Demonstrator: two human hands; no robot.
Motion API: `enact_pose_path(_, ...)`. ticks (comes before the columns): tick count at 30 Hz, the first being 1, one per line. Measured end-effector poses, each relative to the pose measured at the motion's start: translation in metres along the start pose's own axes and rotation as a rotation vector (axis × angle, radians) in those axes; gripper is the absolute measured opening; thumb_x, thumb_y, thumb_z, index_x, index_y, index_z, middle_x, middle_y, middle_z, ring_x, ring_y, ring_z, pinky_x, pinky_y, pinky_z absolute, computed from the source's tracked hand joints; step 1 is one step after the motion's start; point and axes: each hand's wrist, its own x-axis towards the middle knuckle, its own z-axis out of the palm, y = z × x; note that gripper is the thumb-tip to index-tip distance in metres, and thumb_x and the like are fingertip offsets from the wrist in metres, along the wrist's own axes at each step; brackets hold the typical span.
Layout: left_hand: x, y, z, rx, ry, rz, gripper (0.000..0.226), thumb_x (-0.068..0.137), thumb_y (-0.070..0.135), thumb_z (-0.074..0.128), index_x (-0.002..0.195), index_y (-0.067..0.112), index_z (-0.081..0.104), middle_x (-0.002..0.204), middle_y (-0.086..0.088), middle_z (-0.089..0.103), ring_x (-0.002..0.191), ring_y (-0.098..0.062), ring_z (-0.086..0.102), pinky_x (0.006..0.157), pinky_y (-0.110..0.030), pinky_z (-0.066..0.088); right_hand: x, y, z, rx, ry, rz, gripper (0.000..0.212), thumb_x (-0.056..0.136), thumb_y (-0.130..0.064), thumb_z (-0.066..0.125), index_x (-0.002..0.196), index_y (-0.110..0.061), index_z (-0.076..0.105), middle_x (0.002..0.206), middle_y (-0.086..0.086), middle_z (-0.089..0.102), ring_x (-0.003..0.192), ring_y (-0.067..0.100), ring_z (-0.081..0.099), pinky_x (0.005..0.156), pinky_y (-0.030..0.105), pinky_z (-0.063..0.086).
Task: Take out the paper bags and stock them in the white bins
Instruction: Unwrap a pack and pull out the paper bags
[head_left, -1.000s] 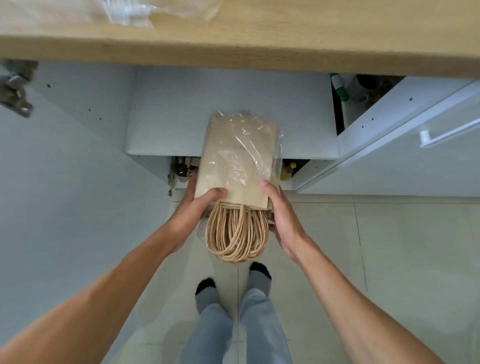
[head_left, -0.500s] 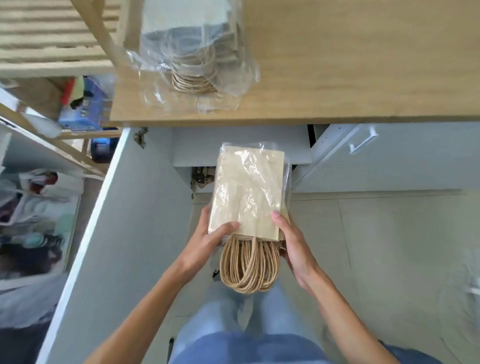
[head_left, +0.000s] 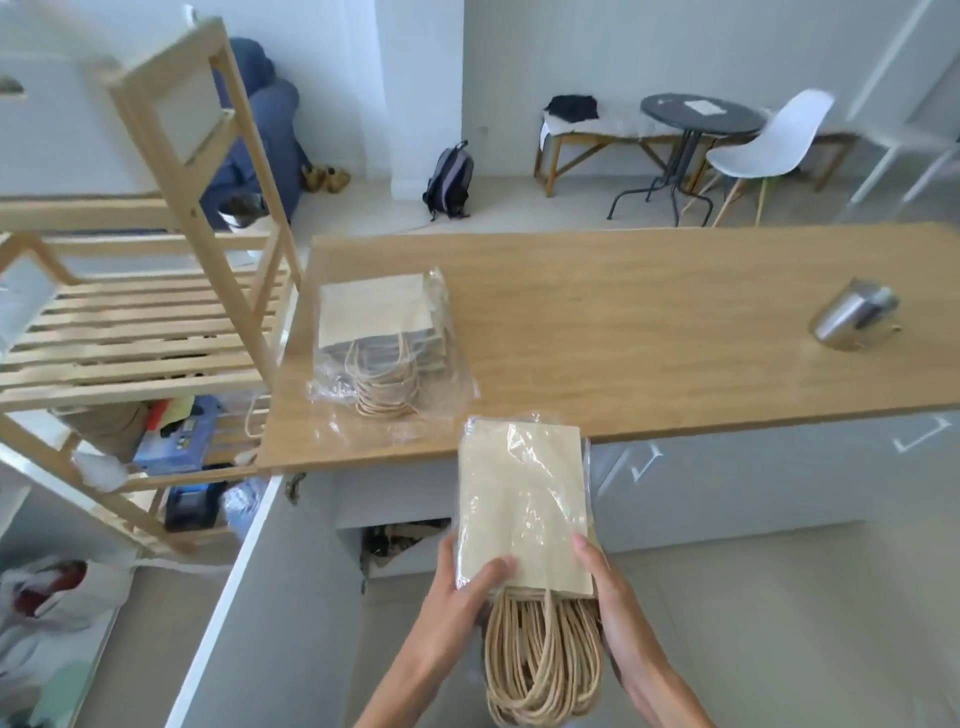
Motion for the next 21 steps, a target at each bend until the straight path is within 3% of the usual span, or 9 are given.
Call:
enact_pose_path(2,0.021,0.016,0.012,-0.014,-0.024,0.008,0.065,0.086,0.048,0.075,0.138,0.047,0.035,0.118,0.012,0.070,0.092,0.002,0.074,0.068,-0.014,0.056,0.018,-0.017,-0.011,0.001,0.029,-0.022,0.071,0.068,-0.085,0.062,0.120,-0.039,0.075,0.119,-0.014,0.077,0.112,0.004,0.072,0.103,0.036,0.047)
enact_pose_path(4,0.048,0.033,0.023,-0.031,-0.026,0.005,0.069,0.086,0.043,0.076,0.141,0.041,0.034,0.117,0.010,0.068,0.086,0.006,0.074,0.060,-0.008,0.054,0.042,-0.035,-0.022,-0.009,0.042,-0.033,0.077,0.064,-0.088,0.064,0.123,-0.040,0.072,0.122,-0.017,0.075,0.113,0.003,0.070,0.106,0.036,0.046)
enact_pose_path(7,0.090,0.057,0.032,-0.027,0.003,0.007,0.087,0.075,0.046,0.075,0.148,0.029,0.030,0.118,0.001,0.070,0.086,-0.009,0.078,0.060,-0.015,0.058,0.086,-0.064,-0.033,-0.044,0.039,-0.037,0.087,0.065,-0.088,0.062,0.135,-0.037,0.065,0.135,-0.013,0.069,0.128,0.011,0.062,0.117,0.047,0.039)
enact_pose_path(9,0.126,0.072,0.035,-0.021,0.059,0.025,0.088,0.074,0.046,0.076,0.148,0.030,0.031,0.107,0.002,0.076,0.081,-0.015,0.079,0.058,-0.016,0.057,0.121,-0.088,-0.038,-0.082,0.020,-0.051,0.088,0.062,-0.091,0.060,0.134,-0.042,0.063,0.134,-0.019,0.066,0.127,0.008,0.060,0.118,0.044,0.036)
enact_pose_path(11,0.163,0.089,0.035,0.007,0.128,0.039,0.087,0.073,0.049,0.077,0.147,0.032,0.033,0.098,0.006,0.078,0.078,-0.011,0.079,0.056,-0.015,0.057,0.159,-0.114,-0.039,-0.103,0.014,-0.058,0.077,0.065,-0.091,0.058,0.129,-0.048,0.062,0.127,-0.027,0.062,0.120,0.002,0.059,0.112,0.039,0.041)
enact_pose_path(13,0.199,0.107,0.034,0.027,0.194,0.020,0.089,0.067,0.059,0.078,0.142,0.031,0.039,0.103,0.006,0.076,0.079,-0.008,0.078,0.059,-0.018,0.058,0.197,-0.138,-0.038,-0.102,0.006,-0.068,0.061,0.080,-0.082,0.056,0.131,-0.048,0.060,0.127,-0.030,0.060,0.120,0.000,0.060,0.108,0.037,0.045)
enact_pose_path(16,0.250,0.132,0.032,0.058,0.293,-0.025,0.086,0.063,0.066,0.076,0.133,0.027,0.044,0.113,0.006,0.069,0.094,-0.015,0.073,0.075,-0.031,0.056,0.249,-0.170,-0.033,-0.082,-0.028,-0.076,0.026,0.091,-0.069,0.053,0.106,-0.052,0.065,0.093,-0.042,0.070,0.085,-0.017,0.069,0.081,0.024,0.049)
enact_pose_path(18,0.281,0.145,0.033,0.072,0.330,-0.042,0.079,0.069,0.065,0.074,0.131,0.024,0.046,0.109,0.010,0.064,0.095,-0.007,0.065,0.073,-0.028,0.049,0.283,-0.187,-0.032,-0.110,-0.015,-0.097,0.023,0.094,-0.065,0.053,0.099,-0.049,0.068,0.084,-0.039,0.072,0.078,-0.017,0.069,0.074,0.019,0.046)
enact_pose_path(21,0.319,0.158,0.034,0.042,0.360,-0.073,0.069,0.076,0.057,0.075,0.130,0.020,0.056,0.107,0.009,0.070,0.090,-0.007,0.070,0.068,-0.024,0.050,0.327,-0.209,-0.033,-0.128,-0.026,-0.083,0.028,0.093,-0.066,0.054,0.097,-0.044,0.071,0.084,-0.034,0.073,0.085,-0.009,0.070,0.074,0.020,0.048)
